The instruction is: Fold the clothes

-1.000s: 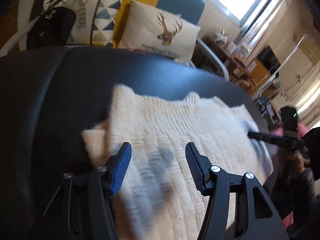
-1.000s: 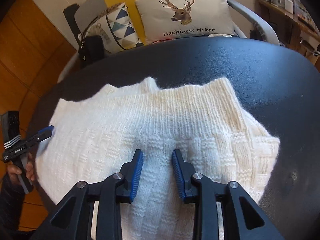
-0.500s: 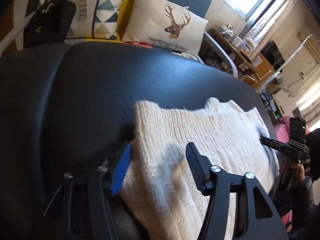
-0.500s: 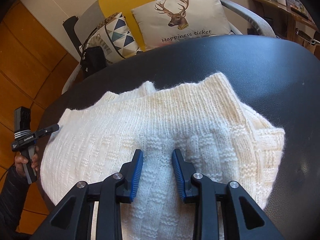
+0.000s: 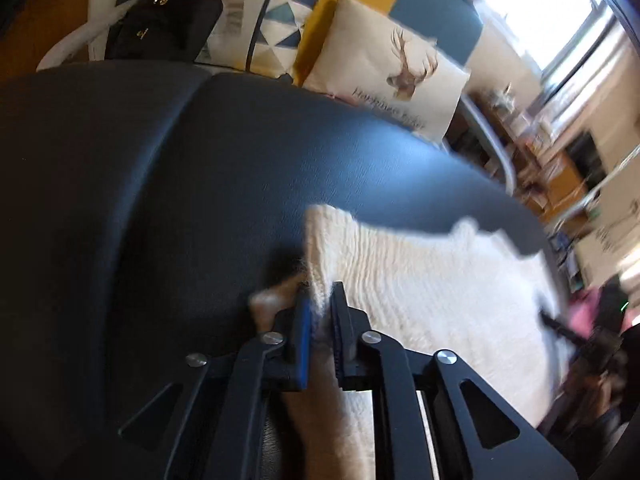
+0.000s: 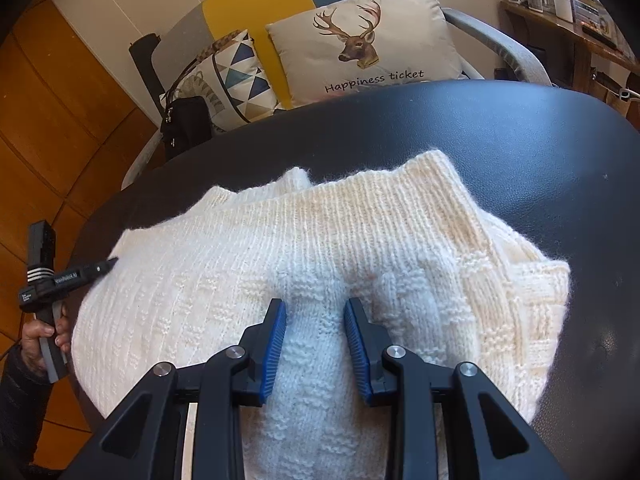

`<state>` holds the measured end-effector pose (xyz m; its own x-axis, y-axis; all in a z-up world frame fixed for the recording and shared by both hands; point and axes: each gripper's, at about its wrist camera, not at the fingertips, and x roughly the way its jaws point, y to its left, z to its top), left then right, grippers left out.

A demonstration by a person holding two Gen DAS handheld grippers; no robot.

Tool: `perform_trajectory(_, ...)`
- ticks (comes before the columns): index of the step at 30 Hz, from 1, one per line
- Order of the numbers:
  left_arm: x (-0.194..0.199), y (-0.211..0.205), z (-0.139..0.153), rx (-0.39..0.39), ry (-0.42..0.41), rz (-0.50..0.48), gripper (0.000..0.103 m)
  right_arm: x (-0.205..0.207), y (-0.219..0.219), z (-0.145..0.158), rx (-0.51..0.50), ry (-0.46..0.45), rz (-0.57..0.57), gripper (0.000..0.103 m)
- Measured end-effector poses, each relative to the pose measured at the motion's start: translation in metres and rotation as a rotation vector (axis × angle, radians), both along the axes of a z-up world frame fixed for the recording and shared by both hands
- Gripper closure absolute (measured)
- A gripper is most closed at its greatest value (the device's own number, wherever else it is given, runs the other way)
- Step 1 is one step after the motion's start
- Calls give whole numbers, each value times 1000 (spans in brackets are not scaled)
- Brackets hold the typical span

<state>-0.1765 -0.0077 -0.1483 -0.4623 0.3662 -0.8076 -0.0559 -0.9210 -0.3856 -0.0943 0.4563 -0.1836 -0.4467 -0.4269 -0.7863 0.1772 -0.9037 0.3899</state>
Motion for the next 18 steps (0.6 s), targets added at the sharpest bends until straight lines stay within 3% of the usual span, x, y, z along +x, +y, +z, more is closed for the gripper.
perform_trajectory(2,2,1,7,-30,0,9,71,1,3,4,-16,-9,-9,73)
perform_trajectory(5,20,6,17,-123,23,-8,68,6,15,17,-41,1,-33,72)
perform_trajectory(8,43,2,15,-110,6,-19,66,20,22,22,-7,10,-51,72)
perform_trajectory(12,68,-8,9,6,-17,-36,65,40,24,11,-15,-12,-44,72)
perform_trajectory(15,72,0,5,-40,-15,-44,65,47,27,2,-42,5,-72,72)
perform_trajectory(16,73,2,4,-42,-19,-49,69,47,29,0,-57,6,-87,72)
perform_trajectory(17,75,3,7,-13,-8,-51,97,48,30,0,-67,4,-105,72)
perform_trajectory(18,79,2,15,-9,29,-43,98,48,32,2,-74,0,-127,72)
